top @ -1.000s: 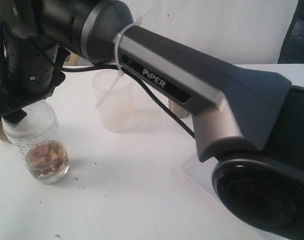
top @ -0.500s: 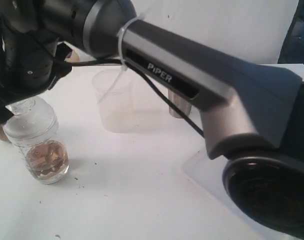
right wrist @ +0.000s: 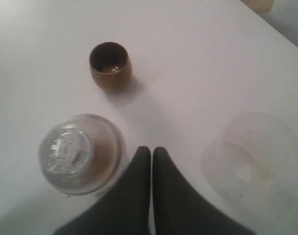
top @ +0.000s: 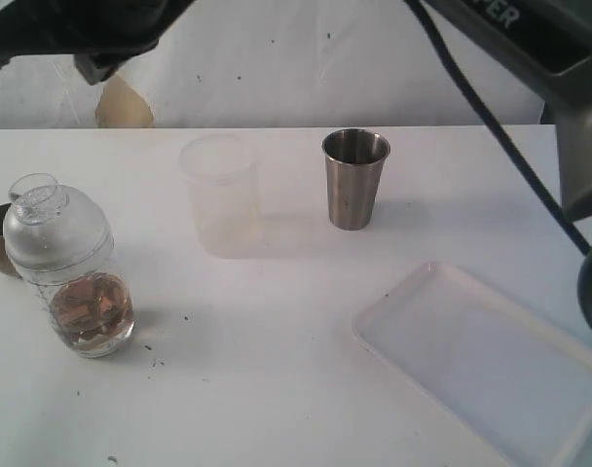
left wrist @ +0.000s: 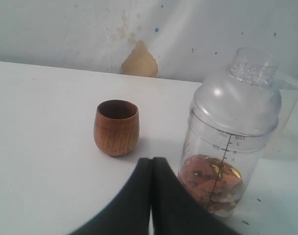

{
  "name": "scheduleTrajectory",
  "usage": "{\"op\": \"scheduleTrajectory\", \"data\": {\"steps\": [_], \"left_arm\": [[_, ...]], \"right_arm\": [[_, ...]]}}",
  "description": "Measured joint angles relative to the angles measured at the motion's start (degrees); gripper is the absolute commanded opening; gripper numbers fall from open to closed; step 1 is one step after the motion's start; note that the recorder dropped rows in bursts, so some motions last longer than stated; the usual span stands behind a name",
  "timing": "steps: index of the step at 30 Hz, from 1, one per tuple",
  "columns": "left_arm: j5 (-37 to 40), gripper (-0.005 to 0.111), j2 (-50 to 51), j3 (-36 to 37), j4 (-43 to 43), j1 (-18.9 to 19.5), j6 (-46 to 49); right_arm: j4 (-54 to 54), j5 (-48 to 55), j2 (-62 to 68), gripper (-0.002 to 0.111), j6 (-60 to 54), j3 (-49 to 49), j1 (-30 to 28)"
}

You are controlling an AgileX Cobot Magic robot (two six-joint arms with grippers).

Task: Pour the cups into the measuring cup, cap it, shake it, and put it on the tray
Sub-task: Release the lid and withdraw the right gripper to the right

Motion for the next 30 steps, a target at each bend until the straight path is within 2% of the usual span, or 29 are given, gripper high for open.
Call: {"op": "scheduleTrajectory", "data": {"steps": [7, 12, 16, 20, 22, 26, 30], "left_arm": [[0.0, 0.0, 0.0, 0.0, 0.0, 0.0, 0.0], [0.0, 0.0, 0.0, 0.0, 0.0, 0.0, 0.0], [0.0, 0.0, 0.0, 0.0, 0.1, 0.0, 0.0], [0.0, 0.0, 0.0, 0.0, 0.1, 0.0, 0.0], [0.0, 0.0, 0.0, 0.0, 0.1, 0.0, 0.0], [-0.97, 0.0, 0.0, 0.0, -1.26, 0.0, -0.78], [-7.75, 0.0, 0.0, 0.0, -7.1, 0.0, -5.03]], "right_arm": [[-2.07, 0.82, -0.29, 0.0, 5.44, 1.48, -4.17], [-11.01, -5.0, -3.38, 0.0, 13.54, 11.46, -5.8], [-18.98, -18.41, -9.8, 0.0, 23.81, 28.51, -6.14], [-28.02, -36.51, -18.34, 0.0, 36.05, 48.27, -6.47], [-31.94, -43.47, -21.72, 0.0, 40.95, 54.79, -7.07], [-41.9, -50.16, -28.26, 0.0, 49.54, 68.41, -9.39], [-47.68, -52.86, -34.3, 0.0, 54.06, 78.2, -11.54]]}}
